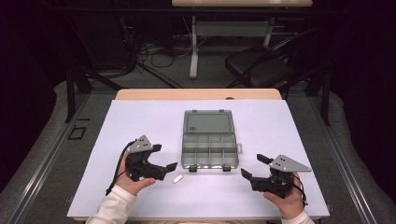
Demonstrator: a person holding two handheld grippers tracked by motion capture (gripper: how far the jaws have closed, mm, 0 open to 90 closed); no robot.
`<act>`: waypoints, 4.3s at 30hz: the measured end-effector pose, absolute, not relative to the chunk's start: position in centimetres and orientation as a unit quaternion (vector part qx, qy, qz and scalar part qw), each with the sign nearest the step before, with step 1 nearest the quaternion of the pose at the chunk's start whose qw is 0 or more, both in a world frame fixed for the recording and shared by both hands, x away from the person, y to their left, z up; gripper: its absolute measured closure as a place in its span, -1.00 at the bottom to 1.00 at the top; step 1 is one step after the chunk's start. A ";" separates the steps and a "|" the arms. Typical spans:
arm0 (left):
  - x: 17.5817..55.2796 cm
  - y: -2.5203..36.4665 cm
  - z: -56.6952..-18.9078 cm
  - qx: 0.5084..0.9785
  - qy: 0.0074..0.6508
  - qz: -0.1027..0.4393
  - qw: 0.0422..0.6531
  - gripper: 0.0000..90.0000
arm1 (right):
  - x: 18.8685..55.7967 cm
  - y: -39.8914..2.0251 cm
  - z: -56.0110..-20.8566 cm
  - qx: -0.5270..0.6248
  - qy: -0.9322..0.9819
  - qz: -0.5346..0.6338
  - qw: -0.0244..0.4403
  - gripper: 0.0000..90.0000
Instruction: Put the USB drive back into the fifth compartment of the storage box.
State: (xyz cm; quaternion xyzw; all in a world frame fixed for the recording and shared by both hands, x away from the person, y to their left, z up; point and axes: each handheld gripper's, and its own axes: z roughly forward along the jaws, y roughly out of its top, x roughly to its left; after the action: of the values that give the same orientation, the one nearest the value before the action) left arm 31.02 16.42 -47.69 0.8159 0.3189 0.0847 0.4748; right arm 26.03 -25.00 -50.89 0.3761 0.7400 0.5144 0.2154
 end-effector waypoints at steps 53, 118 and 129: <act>31.9 13.9 -50.2 0.870 0.321 0.069 0.368 -0.36 | 26.0 -24.6 -51.1 0.361 0.754 0.503 0.218 -0.59; 31.7 11.9 -53.5 0.895 0.330 0.049 0.295 0.33 | 26.1 -24.3 -51.4 0.355 0.765 0.495 0.209 -0.57; 31.6 11.9 -53.8 0.898 0.334 0.041 0.283 0.44 | 26.1 -24.3 -51.4 0.354 0.765 0.496 0.208 -0.56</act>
State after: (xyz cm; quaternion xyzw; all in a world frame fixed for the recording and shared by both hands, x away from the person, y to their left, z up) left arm 31.65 11.86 -53.81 0.8983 0.3335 0.0406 0.2831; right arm 26.09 -24.30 -51.42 0.3535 0.7651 0.4963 0.2082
